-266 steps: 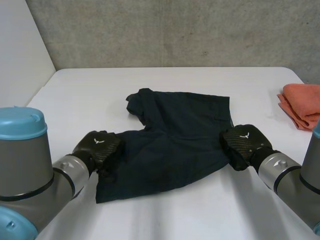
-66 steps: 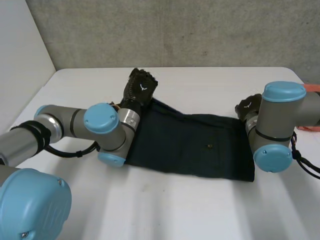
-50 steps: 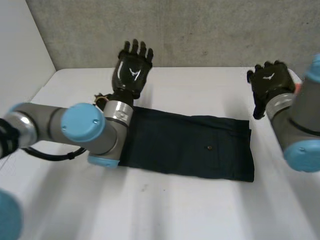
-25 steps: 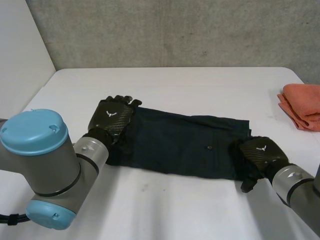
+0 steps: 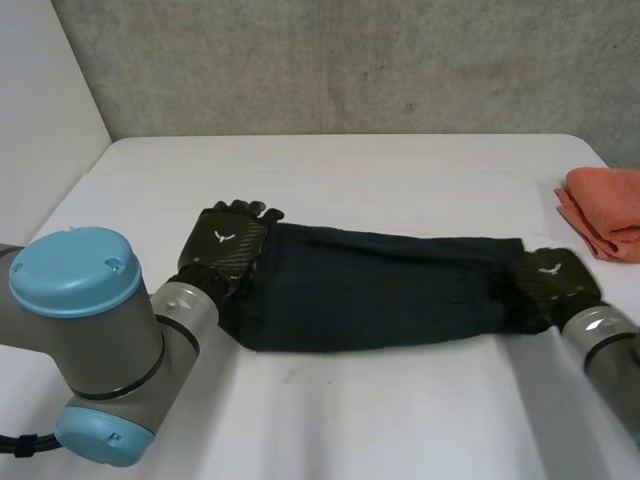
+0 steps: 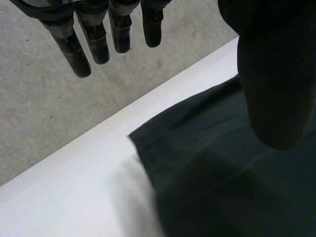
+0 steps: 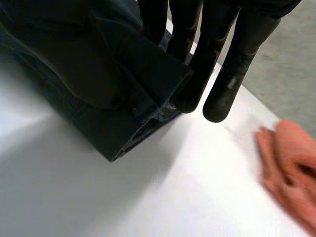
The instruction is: Fold the laundry.
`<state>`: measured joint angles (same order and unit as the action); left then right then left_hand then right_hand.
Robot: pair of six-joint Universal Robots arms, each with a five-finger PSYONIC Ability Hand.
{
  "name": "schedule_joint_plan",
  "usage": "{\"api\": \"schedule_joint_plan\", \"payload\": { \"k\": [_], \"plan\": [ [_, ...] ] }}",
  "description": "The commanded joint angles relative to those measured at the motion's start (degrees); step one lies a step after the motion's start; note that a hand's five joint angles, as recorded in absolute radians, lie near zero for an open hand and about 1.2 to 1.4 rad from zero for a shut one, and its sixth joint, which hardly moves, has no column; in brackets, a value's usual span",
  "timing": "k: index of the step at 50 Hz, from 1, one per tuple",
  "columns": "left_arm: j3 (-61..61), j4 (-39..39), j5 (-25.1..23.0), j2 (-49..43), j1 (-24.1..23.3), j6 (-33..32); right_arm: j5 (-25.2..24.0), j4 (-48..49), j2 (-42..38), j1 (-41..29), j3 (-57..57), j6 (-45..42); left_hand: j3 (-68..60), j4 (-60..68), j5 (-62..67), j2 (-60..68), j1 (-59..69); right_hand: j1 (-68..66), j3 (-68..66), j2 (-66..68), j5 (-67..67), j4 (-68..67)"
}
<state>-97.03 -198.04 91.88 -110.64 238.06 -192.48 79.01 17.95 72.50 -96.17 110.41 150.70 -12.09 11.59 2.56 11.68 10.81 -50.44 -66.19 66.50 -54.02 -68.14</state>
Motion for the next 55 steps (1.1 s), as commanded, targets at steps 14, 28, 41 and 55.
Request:
{"api": "schedule_joint_plan", "payload": {
  "k": [14,28,41,55],
  "plan": [
    [0.17,0.37,0.41,2.00,0.47,0.09,3.88,-7.32,1.15,-10.43,-14.87,-29.14,2.09,-1.59,-2.56,-1.68,-0.81,-29.56,-13.81,13.50,-15.98,-11.86],
    [2.89,0.02,0.41,2.53,0.39,0.00,-13.71,-10.21,-6.32,-30.92,-14.52,-27.83,2.09,-1.59,-2.56,-1.68,-0.81,-29.56,-13.81,13.50,-15.98,-11.86],
    [13.87,0.37,0.23,-0.98,-2.07,0.09,-14.85,-13.11,7.47,-16.43,-16.62,15.21,2.09,-1.59,-2.56,-1.68,-0.81,40.44,56.19,-56.50,54.02,58.14],
    [27.15,8.90,-0.21,-13.55,-10.86,5.36,-12.13,-22.96,1.95,-10.62,-22.16,25.97,2.04,-1.54,-2.51,-1.63,-0.77,40.44,56.19,-56.50,54.02,58.14]
  ]
}}
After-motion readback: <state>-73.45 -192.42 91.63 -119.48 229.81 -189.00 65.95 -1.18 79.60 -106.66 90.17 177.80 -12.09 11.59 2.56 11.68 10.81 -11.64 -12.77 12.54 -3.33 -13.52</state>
